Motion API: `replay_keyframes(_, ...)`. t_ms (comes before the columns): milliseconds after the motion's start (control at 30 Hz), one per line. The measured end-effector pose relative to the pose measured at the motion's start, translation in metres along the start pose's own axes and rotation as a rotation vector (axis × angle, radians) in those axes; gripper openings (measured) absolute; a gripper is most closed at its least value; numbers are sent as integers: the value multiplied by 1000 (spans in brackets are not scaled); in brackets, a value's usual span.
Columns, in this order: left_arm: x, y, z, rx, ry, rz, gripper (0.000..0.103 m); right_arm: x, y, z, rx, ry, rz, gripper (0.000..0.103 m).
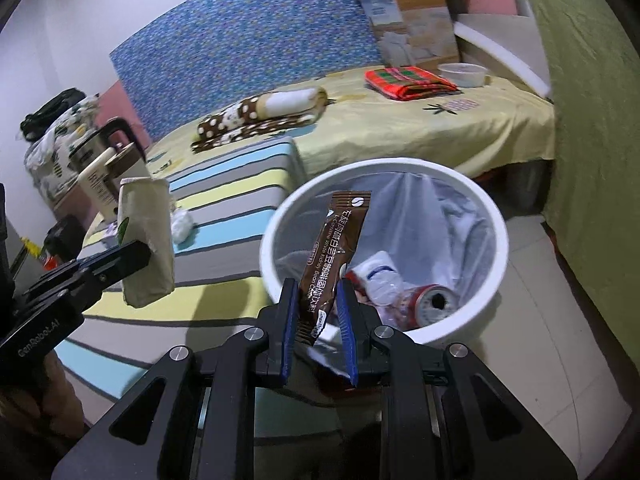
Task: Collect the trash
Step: 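Carry wrapper and paper bag over the wastebasket and open both tools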
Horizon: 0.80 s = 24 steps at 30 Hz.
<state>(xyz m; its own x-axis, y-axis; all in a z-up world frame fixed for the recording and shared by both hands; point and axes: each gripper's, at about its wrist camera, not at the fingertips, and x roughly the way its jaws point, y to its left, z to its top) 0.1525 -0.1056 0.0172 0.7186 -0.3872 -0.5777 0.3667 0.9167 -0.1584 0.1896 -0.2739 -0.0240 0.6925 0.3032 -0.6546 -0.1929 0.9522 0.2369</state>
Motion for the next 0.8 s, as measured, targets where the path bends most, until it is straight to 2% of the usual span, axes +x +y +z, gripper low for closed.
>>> replay_keyframes(367,51,-22,13,18,29,-100,4,10,-24,0,33,24,-30,22)
replay_keyframes(800,101,-25,18,-2,70,-148,6,23,-43,4,57,60,-55,23)
